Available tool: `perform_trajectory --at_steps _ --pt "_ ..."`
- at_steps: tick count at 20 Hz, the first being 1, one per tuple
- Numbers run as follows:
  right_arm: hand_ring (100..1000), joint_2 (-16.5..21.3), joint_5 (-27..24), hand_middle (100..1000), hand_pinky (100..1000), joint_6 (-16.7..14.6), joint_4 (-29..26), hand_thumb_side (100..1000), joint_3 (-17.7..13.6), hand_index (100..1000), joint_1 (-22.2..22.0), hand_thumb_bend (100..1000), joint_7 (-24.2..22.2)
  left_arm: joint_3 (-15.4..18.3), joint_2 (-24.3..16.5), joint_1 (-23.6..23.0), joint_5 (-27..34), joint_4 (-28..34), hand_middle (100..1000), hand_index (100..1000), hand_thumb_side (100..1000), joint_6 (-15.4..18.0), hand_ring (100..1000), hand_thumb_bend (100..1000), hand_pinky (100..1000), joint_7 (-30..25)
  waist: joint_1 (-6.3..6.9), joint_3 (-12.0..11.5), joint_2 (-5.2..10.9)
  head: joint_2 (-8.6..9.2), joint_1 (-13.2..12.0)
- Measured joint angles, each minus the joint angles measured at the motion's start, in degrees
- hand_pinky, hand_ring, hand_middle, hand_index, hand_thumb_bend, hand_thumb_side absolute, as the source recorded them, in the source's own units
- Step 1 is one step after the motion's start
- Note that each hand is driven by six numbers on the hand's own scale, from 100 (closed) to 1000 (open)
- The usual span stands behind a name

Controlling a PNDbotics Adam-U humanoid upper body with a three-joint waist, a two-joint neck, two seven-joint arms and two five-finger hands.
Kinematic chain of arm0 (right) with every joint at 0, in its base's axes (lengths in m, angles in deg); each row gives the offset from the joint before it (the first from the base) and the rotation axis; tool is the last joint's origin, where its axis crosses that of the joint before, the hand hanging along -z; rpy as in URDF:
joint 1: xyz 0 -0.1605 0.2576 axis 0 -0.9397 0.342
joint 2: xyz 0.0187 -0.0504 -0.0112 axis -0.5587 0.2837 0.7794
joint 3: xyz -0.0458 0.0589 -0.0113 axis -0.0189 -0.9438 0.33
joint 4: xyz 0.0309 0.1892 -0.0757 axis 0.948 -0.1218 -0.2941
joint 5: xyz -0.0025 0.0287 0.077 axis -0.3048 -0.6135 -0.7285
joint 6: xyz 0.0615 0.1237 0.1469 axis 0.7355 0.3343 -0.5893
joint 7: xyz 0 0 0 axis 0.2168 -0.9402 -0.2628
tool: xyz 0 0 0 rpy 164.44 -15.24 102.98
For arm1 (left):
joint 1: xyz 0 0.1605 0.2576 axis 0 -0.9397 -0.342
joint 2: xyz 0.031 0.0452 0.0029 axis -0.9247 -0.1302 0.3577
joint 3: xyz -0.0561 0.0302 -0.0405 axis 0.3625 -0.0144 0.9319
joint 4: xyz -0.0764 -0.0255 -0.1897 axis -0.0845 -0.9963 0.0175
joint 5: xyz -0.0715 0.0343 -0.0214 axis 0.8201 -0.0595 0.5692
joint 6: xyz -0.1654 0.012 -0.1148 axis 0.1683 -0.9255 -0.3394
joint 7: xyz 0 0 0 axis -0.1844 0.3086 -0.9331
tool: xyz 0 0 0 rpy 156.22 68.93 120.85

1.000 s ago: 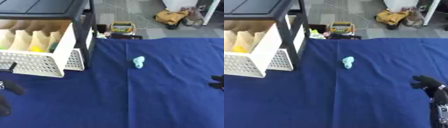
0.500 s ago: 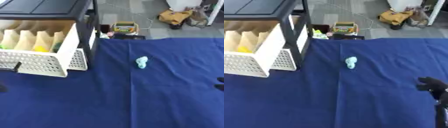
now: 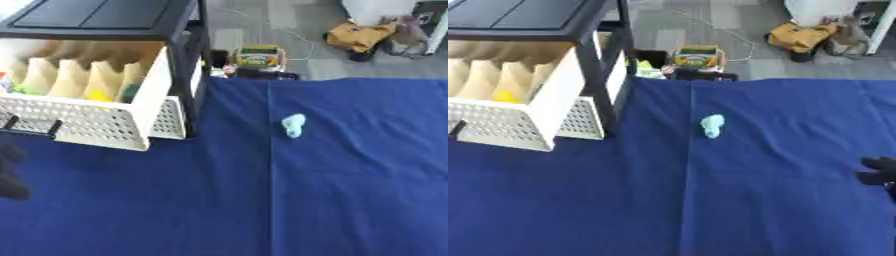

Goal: Pick up objects from table and place into drawer.

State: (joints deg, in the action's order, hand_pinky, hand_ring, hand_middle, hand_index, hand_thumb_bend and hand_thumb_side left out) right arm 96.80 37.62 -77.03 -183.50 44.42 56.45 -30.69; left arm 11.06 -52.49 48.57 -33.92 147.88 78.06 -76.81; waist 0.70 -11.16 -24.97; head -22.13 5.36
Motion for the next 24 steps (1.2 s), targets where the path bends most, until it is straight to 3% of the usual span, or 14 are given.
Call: perform_trajectory --at_steps 6,11,21,24 --pt "767 0.01 -1.39 530 673 -0.27 0.00 983 -0.34 796 -0.42 100 -0.40 -2.75 0.05 2.33 -4.75 0.01 549 803 658 -3.01 503 100 727 -3.01 -0.30 0.63 0.59 -0.03 0.40" --pt "767 0.01 -2.10 529 673 -0.47 0.00 982 -0.36 796 -0.45 100 -0.91 -3.95 0.00 3.89 -8.54 0.01 542 797 617 -5.36 500 100 688 -5.36 -0.33 1.06 0.72 0.01 0.60" --pt "767 0.01 -2.33 526 673 -0.39 0.00 979 -0.35 796 -0.30 100 -1.43 -5.23 -1.27 4.22 -16.29 0.01 551 822 651 -7.92 513 100 669 -7.53 -0.07 1.41 0.38 0.66 0.09" --pt "767 0.00 -2.32 526 673 -0.42 0.00 978 -0.35 795 0.05 100 -1.47 -5.60 -1.28 3.59 -18.67 0.01 552 822 770 -9.23 515 100 669 -7.34 -0.02 1.61 0.17 1.10 -0.18"
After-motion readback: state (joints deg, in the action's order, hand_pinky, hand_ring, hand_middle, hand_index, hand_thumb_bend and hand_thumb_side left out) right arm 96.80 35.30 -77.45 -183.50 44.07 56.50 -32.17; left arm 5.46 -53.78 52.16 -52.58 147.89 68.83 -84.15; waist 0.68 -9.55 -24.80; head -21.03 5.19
